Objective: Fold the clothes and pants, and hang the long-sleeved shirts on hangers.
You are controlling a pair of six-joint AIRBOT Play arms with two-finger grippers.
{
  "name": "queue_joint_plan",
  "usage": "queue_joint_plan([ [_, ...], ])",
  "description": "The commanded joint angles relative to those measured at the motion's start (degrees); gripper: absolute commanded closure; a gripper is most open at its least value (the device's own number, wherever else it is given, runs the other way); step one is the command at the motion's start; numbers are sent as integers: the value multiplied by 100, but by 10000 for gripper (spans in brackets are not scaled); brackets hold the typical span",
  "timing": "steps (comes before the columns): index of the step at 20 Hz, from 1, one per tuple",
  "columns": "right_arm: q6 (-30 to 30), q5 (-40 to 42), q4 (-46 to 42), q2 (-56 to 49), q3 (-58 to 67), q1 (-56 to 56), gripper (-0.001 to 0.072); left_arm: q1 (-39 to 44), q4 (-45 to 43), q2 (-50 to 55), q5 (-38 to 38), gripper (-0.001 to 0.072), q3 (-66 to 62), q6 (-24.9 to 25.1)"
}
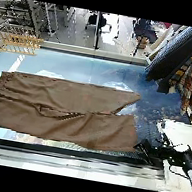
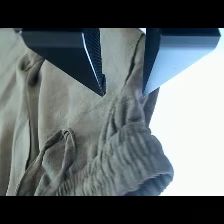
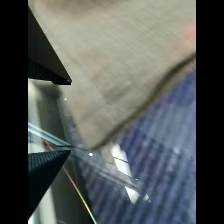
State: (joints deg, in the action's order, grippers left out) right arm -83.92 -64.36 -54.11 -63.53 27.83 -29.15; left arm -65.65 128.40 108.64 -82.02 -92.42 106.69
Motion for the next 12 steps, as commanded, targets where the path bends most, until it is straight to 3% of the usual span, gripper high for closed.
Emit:
queue_joint_plan([
  [1,0,514,140,-409,-24,4,311,-201,105,2,-4,434,2,26],
  [4,2,1073,378,-494,-22,319,387,-175,-26,39,0,401,7,28],
  [5,4,1287,505,-494,-20,514,504,-144,-66,63,4,401,9,31],
  [6,9,1467,645,-490,7,723,685,-116,-61,90,26,401,9,28],
  [9,7,1368,739,-481,459,1043,693,-50,-26,107,291,400,9,28],
  [11,4,1034,737,-479,1010,1051,693,4,-20,107,463,275,9,28],
  [12,-4,885,741,-474,1322,1051,693,50,-20,107,546,274,9,28],
])
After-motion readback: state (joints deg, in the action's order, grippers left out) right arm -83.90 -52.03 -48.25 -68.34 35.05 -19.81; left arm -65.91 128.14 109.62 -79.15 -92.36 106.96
